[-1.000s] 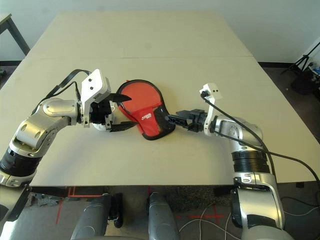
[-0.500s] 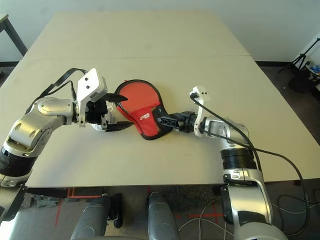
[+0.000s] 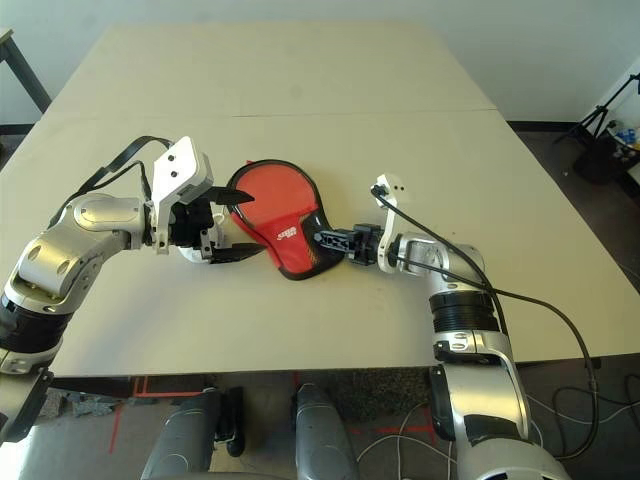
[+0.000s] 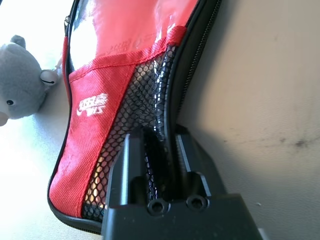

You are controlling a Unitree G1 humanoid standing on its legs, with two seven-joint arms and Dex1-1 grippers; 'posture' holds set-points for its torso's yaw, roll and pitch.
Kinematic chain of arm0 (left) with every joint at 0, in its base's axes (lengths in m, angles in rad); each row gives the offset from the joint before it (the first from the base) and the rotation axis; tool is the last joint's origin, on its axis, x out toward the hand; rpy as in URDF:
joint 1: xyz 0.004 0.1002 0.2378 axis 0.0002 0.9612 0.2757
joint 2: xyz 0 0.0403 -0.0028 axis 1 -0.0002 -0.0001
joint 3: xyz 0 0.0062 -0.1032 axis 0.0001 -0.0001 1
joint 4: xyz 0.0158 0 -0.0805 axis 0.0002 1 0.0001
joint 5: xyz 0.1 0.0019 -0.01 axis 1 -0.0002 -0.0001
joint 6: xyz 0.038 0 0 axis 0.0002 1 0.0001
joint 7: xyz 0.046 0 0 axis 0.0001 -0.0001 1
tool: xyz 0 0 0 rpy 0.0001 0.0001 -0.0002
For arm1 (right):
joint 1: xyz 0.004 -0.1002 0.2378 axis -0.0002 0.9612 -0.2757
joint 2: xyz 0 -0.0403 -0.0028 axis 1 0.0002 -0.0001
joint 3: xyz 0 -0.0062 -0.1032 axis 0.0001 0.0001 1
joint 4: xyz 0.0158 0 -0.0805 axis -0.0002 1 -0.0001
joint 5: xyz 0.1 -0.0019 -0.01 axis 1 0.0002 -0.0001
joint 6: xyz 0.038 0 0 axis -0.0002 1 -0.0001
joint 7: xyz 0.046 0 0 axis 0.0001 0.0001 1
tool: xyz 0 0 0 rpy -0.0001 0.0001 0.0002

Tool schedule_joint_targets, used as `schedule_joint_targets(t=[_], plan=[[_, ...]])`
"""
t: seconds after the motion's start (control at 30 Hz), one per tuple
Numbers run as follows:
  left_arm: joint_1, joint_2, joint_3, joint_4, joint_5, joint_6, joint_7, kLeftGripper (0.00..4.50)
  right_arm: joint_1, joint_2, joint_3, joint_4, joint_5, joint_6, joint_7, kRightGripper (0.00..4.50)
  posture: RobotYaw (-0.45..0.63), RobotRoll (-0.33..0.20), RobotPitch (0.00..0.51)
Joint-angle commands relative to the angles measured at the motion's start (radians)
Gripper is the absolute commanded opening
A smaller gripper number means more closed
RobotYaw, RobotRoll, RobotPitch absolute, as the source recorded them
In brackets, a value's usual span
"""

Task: Store the ping-pong paddle in its case and zip it.

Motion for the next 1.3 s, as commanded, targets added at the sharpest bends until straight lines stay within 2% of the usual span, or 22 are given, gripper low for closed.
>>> schedule_joint_targets(t=[0.03, 0.43, 0.57, 0.77, 1.1, 1.3], plan=[[0.006, 0.001, -0.003, 0.009, 0.003, -0.009, -0.008, 4.5, 0.037, -0.014, 0.03, -0.003, -0.018, 0.048, -0.015, 0.02, -0.03, 0.0, 0.157], [0.02, 0.002, -0.002, 0.006, 0.008, -0.014, -0.002, 4.5, 0.191, -0.103, -0.015, -0.31, 0.055, 0.248, -0.077, 0.02, -0.02, 0.0, 0.167], [0.022, 0.005, -0.001, 0.008, 0.011, -0.017, -0.003, 4.5, 0.276, -0.146, -0.081, -0.465, 0.122, 0.326, -0.091, 0.02, -0.03, 0.0, 0.165], [0.02, -0.004, -0.002, 0.011, 0.015, -0.019, -0.001, 4.5, 0.38, -0.148, -0.167, -0.583, 0.186, 0.37, -0.133, 0.02, -0.03, 0.0, 0.161], [0.021, -0.012, -0.002, 0.02, 0.019, -0.029, -0.002, 4.5, 0.53, -0.115, -0.204, -0.675, 0.261, 0.375, -0.176, 0.02, -0.04, 0.0, 0.168], [0.03, -0.014, -0.002, 0.012, 0.017, -0.024, 0.0, 4.5, 0.536, -0.158, -0.211, -0.631, 0.263, 0.327, -0.158, 0.02, -0.04, 0.0, 0.174]])
